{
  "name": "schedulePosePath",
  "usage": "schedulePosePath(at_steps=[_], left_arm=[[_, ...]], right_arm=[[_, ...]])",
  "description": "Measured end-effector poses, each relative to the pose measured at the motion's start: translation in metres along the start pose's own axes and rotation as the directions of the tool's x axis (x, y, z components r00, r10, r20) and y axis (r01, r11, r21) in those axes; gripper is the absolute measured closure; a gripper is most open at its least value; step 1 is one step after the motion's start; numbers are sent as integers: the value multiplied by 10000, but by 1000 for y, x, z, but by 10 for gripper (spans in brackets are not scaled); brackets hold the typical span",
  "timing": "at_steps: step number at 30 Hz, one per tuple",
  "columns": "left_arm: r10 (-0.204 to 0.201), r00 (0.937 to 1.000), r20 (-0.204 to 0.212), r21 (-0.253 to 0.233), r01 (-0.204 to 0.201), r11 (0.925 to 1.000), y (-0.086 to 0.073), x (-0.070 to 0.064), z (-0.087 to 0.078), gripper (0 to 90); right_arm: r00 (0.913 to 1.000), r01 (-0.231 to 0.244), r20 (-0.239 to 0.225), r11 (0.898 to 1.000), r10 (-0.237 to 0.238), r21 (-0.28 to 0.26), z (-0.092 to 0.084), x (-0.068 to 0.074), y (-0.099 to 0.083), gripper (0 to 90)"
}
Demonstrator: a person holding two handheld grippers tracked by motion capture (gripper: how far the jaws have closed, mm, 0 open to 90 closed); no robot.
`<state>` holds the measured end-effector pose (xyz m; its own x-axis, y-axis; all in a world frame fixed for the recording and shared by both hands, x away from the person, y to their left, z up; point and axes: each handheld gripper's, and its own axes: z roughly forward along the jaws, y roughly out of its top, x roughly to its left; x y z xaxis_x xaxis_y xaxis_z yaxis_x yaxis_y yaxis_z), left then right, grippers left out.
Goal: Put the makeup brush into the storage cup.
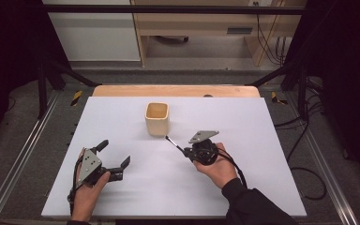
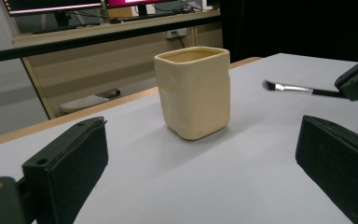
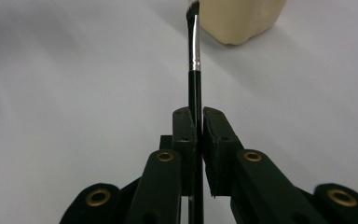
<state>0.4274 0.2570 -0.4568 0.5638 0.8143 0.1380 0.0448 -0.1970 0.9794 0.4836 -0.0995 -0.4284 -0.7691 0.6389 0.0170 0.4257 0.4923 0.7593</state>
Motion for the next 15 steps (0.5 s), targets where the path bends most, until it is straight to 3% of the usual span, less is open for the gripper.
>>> schedulePosePath(at_steps=[4, 6, 7, 10, 11, 12, 13, 14, 15], left_arm=[[77, 10000, 39, 103, -77, 9999, 1, -6, 3, 18], [86, 10000, 16, 105, -86, 9999, 1, -9, 4, 18], [154, 9999, 39, 163, -154, 9997, 1, -12, 5, 18], [267, 9996, 17, 376, -268, 9989, 2, -18, 10, 21], [267, 9996, 17, 376, -268, 9989, 2, -18, 10, 23], [215, 9998, -14, 423, -214, 9989, 2, -20, 12, 23], [257, 9997, 25, 579, -258, 9980, 3, -24, 18, 27], [127, 9999, 55, 578, -130, 9982, 3, -26, 20, 28], [127, 9999, 55, 578, -130, 9982, 3, -26, 20, 28]], right_arm=[[9996, -122, 251, 9906, 157, -1362, -17, -2, -10, 839], [9993, -196, 269, 9864, 243, -1631, -19, -2, -12, 839], [9987, -188, 413, 9760, 284, -2168, -19, -1, -19, 839], [9976, 43, 679, 9624, 147, -2714, -16, 0, -26, 839], [9976, 43, 679, 9624, 147, -2714, -16, 0, -26, 839], [9968, 118, 796, 9564, 120, -2917, -15, 0, -28, 839], [9962, 20, 821, 9401, 277, -3410, -10, -1, -31, 839], [9952, 26, 921, 9337, 326, -3580, -8, -2, -33, 839], [9952, 26, 921, 9337, 326, -3580, -8, -2, -33, 839]])
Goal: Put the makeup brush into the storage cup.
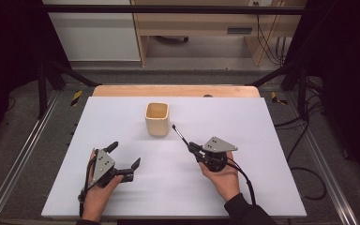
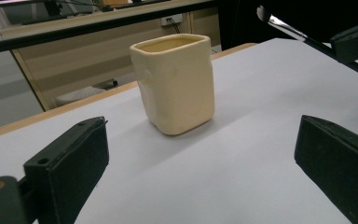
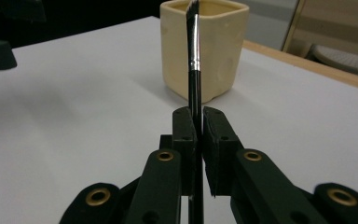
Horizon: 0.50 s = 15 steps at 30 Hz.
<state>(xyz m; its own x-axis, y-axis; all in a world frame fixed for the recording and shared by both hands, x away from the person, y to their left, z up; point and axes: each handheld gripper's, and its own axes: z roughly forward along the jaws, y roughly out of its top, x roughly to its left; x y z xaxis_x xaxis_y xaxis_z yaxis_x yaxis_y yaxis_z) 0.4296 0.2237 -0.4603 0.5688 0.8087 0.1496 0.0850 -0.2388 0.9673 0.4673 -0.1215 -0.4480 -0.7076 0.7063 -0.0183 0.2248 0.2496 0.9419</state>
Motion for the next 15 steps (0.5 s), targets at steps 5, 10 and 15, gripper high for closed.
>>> schedulePosePath(at_steps=[5, 10, 15], left_arm=[[119, 9999, 39, 399, -121, 9991, 7, -9, 9, 28], [-59, 9997, 240, 370, 50, 9993, 23, -20, 14, 24], [17, 9989, 477, 173, -25, 9998, 37, -27, 17, 25]], right_arm=[[9989, 451, 111, 9977, -446, -514, 1, -1, -2, 839], [9983, 426, 452, 9928, -378, -1120, -9, -6, -1, 839], [9975, 345, 653, 9911, -263, -1284, -14, -6, -4, 839]])
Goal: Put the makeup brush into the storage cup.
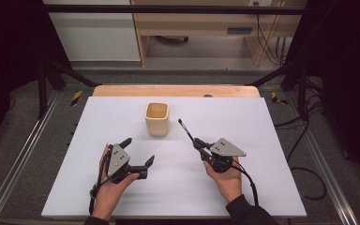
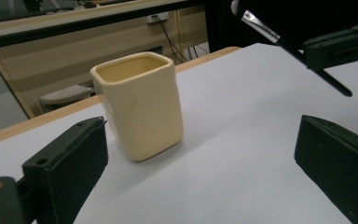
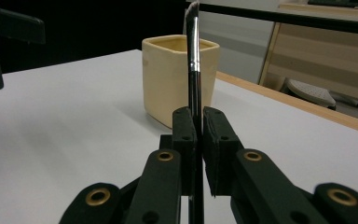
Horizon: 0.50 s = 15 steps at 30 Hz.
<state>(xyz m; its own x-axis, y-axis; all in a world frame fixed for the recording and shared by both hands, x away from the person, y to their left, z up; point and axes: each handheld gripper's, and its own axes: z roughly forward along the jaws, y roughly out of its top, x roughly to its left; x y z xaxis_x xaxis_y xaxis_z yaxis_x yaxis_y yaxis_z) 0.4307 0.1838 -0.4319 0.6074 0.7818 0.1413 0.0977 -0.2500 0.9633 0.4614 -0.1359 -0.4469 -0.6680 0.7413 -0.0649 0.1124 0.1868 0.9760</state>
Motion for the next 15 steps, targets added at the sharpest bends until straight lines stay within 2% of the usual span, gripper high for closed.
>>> schedulePosePath(at_steps=[3, 4, 5, 7, 9, 12, 13, 15], left_arm=[[-96, 9999, 58, -115, 97, 9999, 6, -2, 2, 26], [-266, 9996, 136, -252, 270, 9993, 12, -3, 3, 27], [-266, 9996, 136, -252, 270, 9993, 12, -3, 3, 27], [-697, 9974, 200, -492, 706, 9963, 18, -3, 6, 28], [-749, 9970, 217, -491, 759, 9959, 20, -4, 7, 30], [-943, 9948, 390, -514, 963, 9940, 23, -5, 12, 32], [-1189, 9915, 533, -533, 1218, 9911, 25, -6, 15, 32], [-1274, 9900, 609, -571, 1309, 9898, 26, -8, 16, 32]], right_arm=[[10000, -63, 14, 10000, 64, -67, -1, 1, -1, 839], [10000, -39, 35, 9999, 39, -126, -2, 2, -1, 839], [10000, -38, 32, 9999, 38, -166, -2, 3, -1, 839], [10000, -30, 54, 9997, 31, -234, -3, 4, 0, 839], [10000, -3, 33, 9995, 4, -323, -4, 5, 1, 839], [10000, 5, 20, 9991, -4, -414, -4, 7, 1, 838], [10000, 35, 23, 9990, -34, -438, -4, 7, 1, 839], [10000, 35, 27, 9990, -34, -442, -4, 7, 1, 839]])
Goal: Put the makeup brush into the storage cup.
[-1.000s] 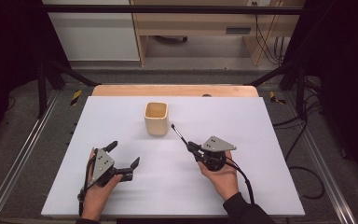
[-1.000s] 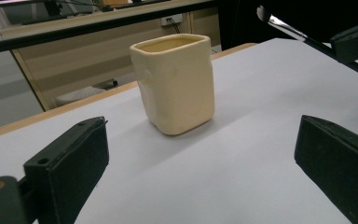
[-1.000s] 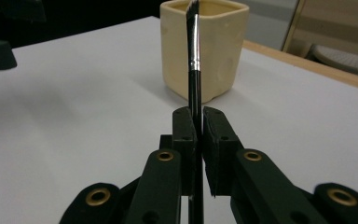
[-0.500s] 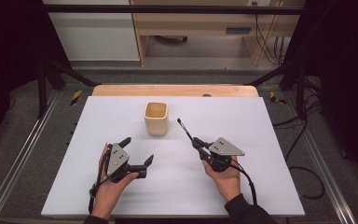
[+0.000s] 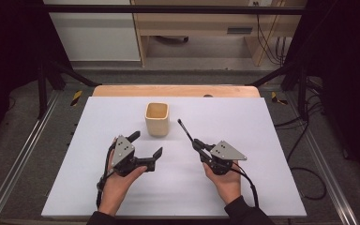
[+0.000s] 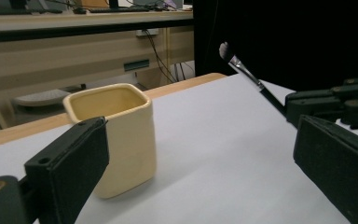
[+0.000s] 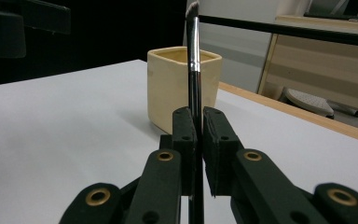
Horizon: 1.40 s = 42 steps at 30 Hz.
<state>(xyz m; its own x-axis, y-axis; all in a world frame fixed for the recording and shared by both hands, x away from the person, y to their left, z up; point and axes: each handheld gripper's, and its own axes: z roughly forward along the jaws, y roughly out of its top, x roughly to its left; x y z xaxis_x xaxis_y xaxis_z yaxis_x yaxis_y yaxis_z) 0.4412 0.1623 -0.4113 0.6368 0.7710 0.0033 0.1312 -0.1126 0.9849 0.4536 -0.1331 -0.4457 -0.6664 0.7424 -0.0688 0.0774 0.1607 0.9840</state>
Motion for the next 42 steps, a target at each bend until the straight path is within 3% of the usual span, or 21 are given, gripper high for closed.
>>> schedulePosePath(at_steps=[12, 17, 19, 20, 26, 31, 32, 33, 34, 35, 36, 38, 39, 42], left_arm=[[-257, 9971, 710, -16, 259, 9997, 10, -19, 24, 80], [-730, 9933, 901, -35, 736, 9973, 16, -22, 35, 118], [-1079, 9888, 1026, 60, 1079, 9941, 18, -22, 41, 137], [-1079, 9888, 1026, 60, 1079, 9941, 18, -22, 41, 150], [-1764, 9753, 1332, 357, 1731, 9843, 16, -24, 54, 183], [-2034, 9691, 1392, 355, 2004, 9791, 15, -24, 56, 218], [-2453, 9584, 1461, 344, 2429, 9694, 14, -23, 57, 231], [-2618, 9532, 1512, 359, 2594, 9651, 14, -23, 58, 245], [-2618, 9532, 1512, 359, 2594, 9651, 14, -23, 58, 258], [-2786, 9474, 1574, 392, 2759, 9604, 13, -23, 59, 258], [-3103, 9353, 1703, 477, 3067, 9506, 11, -22, 62, 284], [-3505, 9170, 1902, 515, 3472, 9364, 9, -22, 64, 309], [-3624, 9115, 1947, 499, 3598, 9317, 8, -22, 65, 320], [-3725, 9063, 1999, 514, 3700, 9276, 7, -22, 66, 345]], right_arm=[[10000, -17, 94, 9999, 18, -136, -5, -2, 0, 838], [9999, -79, 128, 9999, 80, -72, -7, -3, -2, 838], [9999, -75, 140, 9999, 77, -111, -8, -2, -3, 839], [9999, -75, 140, 9999, 77, -111, -8, -2, -3, 839], [9998, -59, 177, 9999, 61, -131, -10, -2, -4, 839], [9999, -46, 100, 9998, 48, -177, -10, 0, -5, 839], [10000, -47, 78, 9998, 48, -186, -9, 0, -5, 838], [10000, -43, 58, 9998, 44, -200, -9, 1, -5, 839], [10000, -43, 58, 9998, 44, -200, -9, 1, -5, 839], [10000, -10, 31, 9998, 10, -210, -9, 1, -5, 839], [10000, -18, 7, 9998, 18, -217, -9, 2, -4, 839], [10000, -26, -21, 9998, 25, -199, -8, 3, -5, 839], [10000, -8, -47, 9998, 7, -207, -8, 3, -5, 839], [10000, -9, -78, 9997, 7, -226, -8, 4, -5, 839]])
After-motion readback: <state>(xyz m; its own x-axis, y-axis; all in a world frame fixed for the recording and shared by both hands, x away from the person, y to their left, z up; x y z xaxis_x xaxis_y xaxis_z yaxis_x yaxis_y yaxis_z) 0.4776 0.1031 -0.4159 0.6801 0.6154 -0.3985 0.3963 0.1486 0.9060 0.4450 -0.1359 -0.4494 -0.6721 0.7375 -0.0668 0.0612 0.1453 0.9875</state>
